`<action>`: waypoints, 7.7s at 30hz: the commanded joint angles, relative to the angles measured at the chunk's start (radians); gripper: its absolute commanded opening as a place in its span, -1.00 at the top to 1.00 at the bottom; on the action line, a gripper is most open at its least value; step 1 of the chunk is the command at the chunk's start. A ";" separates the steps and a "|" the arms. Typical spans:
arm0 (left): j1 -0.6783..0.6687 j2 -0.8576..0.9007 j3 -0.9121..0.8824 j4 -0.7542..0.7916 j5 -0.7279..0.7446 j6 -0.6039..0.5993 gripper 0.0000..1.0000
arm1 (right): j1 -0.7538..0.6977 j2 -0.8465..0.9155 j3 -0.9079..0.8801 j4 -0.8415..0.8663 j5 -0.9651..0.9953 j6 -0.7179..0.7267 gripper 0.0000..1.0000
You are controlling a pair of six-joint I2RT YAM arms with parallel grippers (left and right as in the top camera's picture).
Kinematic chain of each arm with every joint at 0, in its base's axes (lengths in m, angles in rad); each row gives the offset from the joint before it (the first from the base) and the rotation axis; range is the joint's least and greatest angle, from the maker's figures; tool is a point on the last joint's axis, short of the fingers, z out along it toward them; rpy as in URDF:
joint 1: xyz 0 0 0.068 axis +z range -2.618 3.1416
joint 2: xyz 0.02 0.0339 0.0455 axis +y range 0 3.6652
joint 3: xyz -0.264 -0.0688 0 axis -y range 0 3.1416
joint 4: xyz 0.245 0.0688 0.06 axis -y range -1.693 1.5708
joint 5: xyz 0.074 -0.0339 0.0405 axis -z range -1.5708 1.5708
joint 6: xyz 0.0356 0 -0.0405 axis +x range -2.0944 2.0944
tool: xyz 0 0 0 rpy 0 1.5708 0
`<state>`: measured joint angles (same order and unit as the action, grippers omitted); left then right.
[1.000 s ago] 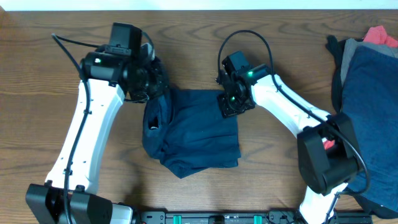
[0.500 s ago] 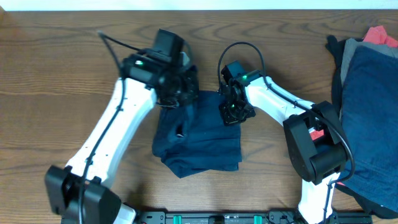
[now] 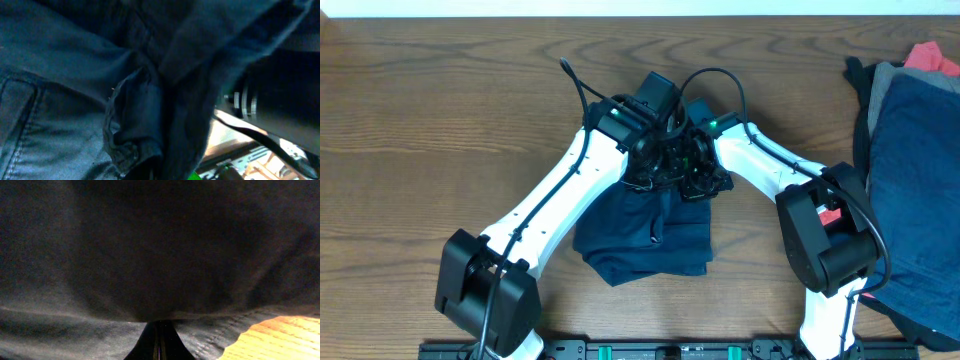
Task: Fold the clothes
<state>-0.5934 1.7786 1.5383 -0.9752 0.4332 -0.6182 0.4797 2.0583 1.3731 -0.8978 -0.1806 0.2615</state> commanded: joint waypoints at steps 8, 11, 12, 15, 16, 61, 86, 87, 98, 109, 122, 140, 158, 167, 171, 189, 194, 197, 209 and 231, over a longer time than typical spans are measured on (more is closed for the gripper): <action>0.063 -0.092 0.015 0.075 0.179 -0.015 -0.58 | -0.013 -0.018 0.035 -0.085 0.076 0.042 0.97; 0.111 -0.131 0.015 0.057 0.188 0.023 -0.63 | -0.046 -0.081 0.094 -0.150 0.123 0.068 0.91; 0.138 -0.148 0.015 0.049 0.185 0.053 -0.63 | -0.060 -0.103 0.114 -0.172 0.148 0.081 0.90; 0.235 -0.187 0.015 0.021 0.156 0.092 -0.69 | -0.107 -0.180 0.187 -0.237 0.200 0.081 0.89; 0.272 -0.194 0.015 0.013 0.141 0.110 -0.78 | -0.119 -0.207 0.208 -0.250 0.210 0.076 0.89; 0.356 0.410 0.015 0.073 0.100 0.504 0.88 | -0.026 -0.176 -0.050 -0.085 0.077 0.056 0.97; 1.230 0.410 0.199 0.376 -0.034 0.010 0.88 | -0.185 -0.504 -0.046 -0.171 0.156 0.030 0.97; 1.242 0.410 0.199 0.369 -0.034 0.010 0.87 | -0.185 -0.504 -0.046 -0.171 0.156 0.030 0.97; 1.265 0.410 0.197 0.126 -0.033 0.014 -0.96 | -0.217 -0.504 -0.046 -0.165 0.146 0.110 -0.63; 1.218 0.410 0.198 -0.225 0.038 0.053 -0.96 | -0.329 -0.504 -0.046 -0.121 0.121 0.108 -0.99; 0.835 0.410 0.197 -0.321 0.022 0.212 -0.96 | -0.385 -0.497 -0.047 -0.091 0.137 0.097 -0.99; 0.372 0.410 0.198 -0.520 -0.140 0.502 -0.96 | -0.389 -0.272 -0.047 -0.149 0.139 0.028 -0.99; 0.378 0.071 0.197 -0.612 -0.210 0.502 -0.96 | -0.450 -0.583 -0.046 -0.369 0.027 -0.083 -0.99; 0.378 -0.446 0.102 -0.305 -0.322 0.405 -0.96 | -0.378 -1.018 -0.063 -0.256 0.294 0.022 -0.99; 0.378 -0.661 -0.029 -0.174 -0.383 0.392 -0.96 | -0.310 -1.204 -0.127 -0.179 0.376 0.023 -0.98; 0.379 -0.916 -0.579 0.016 -0.446 0.392 -0.96 | -0.292 -1.463 -0.409 -0.195 0.390 0.022 -0.99; 0.379 -0.852 -0.579 0.005 -0.446 0.392 -0.96 | -0.292 -1.463 -0.409 -0.196 0.390 0.022 -0.98; 0.379 -0.814 -0.579 0.005 -0.446 0.392 -0.96 | -0.292 -1.463 -0.409 -0.196 0.390 0.022 -0.98; 0.379 -0.697 -0.579 0.005 -0.446 0.392 -0.96 | -0.301 -1.483 -0.419 -0.190 0.404 -0.001 -0.98; 0.379 -0.662 -0.579 0.005 -0.446 0.392 -0.96 | -0.452 -2.055 -1.188 0.718 0.098 -0.347 -0.98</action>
<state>-0.2142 1.1130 0.9604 -0.9680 -0.0010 -0.2134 0.0559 0.0498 0.2382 -0.2070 -0.0685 -0.0639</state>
